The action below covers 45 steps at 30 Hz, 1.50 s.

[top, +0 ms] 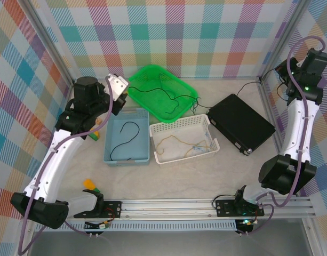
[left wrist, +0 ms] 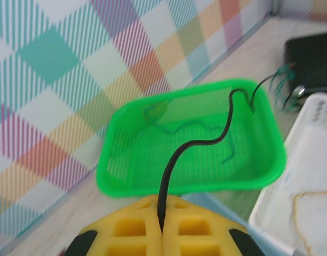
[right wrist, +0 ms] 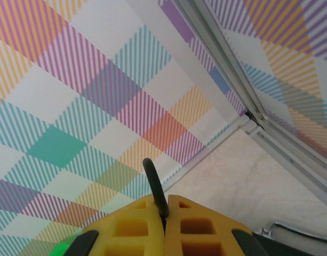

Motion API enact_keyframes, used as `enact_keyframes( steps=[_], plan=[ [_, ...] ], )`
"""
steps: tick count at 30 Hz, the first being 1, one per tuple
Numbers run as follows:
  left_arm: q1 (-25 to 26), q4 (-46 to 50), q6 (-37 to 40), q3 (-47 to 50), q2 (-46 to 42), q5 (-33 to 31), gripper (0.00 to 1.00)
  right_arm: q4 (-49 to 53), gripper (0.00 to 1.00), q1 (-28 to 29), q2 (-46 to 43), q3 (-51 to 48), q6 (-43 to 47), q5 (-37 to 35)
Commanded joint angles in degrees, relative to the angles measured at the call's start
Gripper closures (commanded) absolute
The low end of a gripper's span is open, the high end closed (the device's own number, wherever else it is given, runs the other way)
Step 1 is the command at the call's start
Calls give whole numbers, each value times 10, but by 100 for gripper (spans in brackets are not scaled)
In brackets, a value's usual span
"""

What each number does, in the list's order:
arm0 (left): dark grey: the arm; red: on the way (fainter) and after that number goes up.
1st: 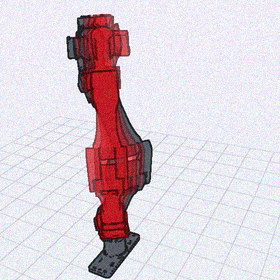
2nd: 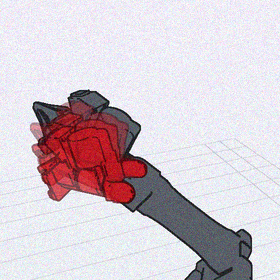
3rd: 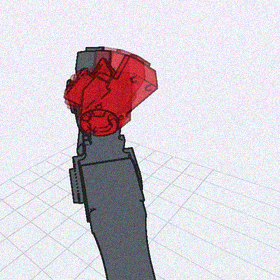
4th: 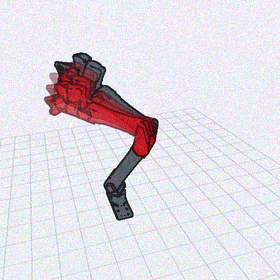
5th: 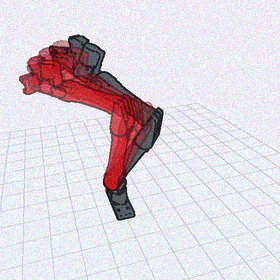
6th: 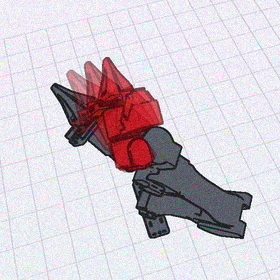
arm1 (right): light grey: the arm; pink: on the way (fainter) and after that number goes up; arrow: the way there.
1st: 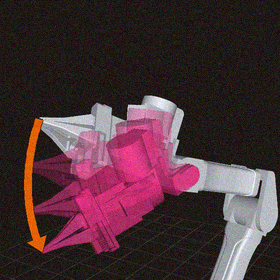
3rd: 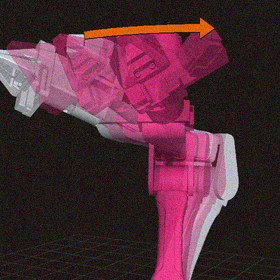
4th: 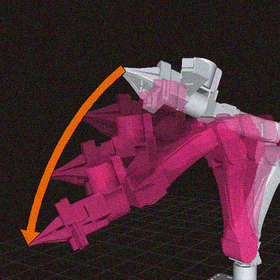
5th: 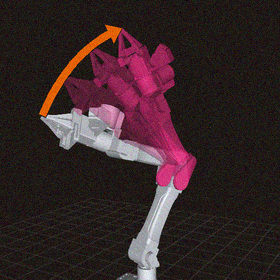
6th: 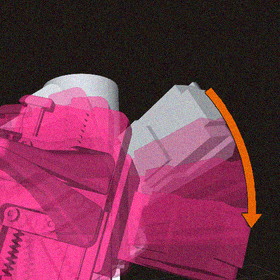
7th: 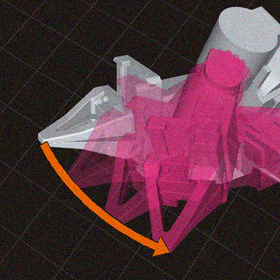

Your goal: Untangle the cables

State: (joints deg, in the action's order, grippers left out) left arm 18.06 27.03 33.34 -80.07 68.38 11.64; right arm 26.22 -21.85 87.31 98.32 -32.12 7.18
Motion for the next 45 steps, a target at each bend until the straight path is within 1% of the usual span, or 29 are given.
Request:
enact_keyframes(
  steps=[1,4,6,8,11,18,23,25,28,31,33,36,38,42,44,45],
  plan=[
    [28,-72,-51,-34,8,56,100,-9,100,-6,-19,-20,0,14],
    [60,-82,-64,-65,26,50,100,-14,100,-6,-26,-37,-3,21],
    [80,-105,-83,-72,34,42,100,-14,100,-6,-30,-45,-3,29],
    [97,-151,-101,-79,43,37,100,-13,100,-6,-34,-55,2,39],
    [120,-176,-119,-101,60,23,100,-2,100,-6,-32,-67,13,60],
    [151,-228,-143,-170,110,-2,100,16,100,-6,-31,-127,23,83],
    [164,-246,-142,-222,144,-12,100,32,95,-6,-28,-157,35,83],
    [167,-253,-141,-235,152,-16,100,39,91,-5,-28,-167,42,83],
    [168,-255,-138,-248,161,-23,100,45,80,-6,-28,-182,54,79],
    [168,-257,-133,-250,166,-17,100,55,66,-6,-28,-192,66,78],
    [168,-255,-131,-252,169,-14,100,62,55,-6,-28,-196,75,75],
    [168,-253,-126,-255,171,-15,100,73,46,-6,-30,-198,88,69],
    [168,-252,-124,-257,172,-16,100,78,42,-6,-36,-198,103,76],
    [168,-248,-120,-263,174,-16,100,55,35,6,-59,-218,163,135],
    [168,-248,-119,-266,176,-18,100,62,34,27,-65,-225,189,148],
    [168,-247,-117,-267,178,-18,100,75,35,35,-62,-222,184,142]
  ],
)
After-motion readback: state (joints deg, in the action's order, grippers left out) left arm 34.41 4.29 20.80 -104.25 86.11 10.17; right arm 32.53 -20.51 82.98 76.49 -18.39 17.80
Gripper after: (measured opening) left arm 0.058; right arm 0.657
